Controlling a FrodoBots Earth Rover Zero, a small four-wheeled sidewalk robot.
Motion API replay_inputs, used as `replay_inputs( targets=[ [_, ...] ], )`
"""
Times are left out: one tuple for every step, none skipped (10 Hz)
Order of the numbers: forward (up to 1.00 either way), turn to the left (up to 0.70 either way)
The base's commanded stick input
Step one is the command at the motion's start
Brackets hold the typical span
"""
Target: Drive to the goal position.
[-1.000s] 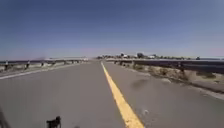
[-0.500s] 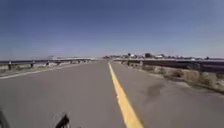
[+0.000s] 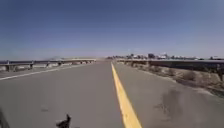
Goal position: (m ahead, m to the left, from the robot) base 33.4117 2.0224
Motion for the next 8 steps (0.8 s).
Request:
replay_inputs(
  targets=[
    [1.0, 0.0],
    [1.0, 0.0],
    [1.0, 0.0],
    [1.0, 0.0],
    [1.0, 0.0],
    [1.0, 0.0],
    [1.0, 0.0],
    [1.0, 0.0]
  ],
)
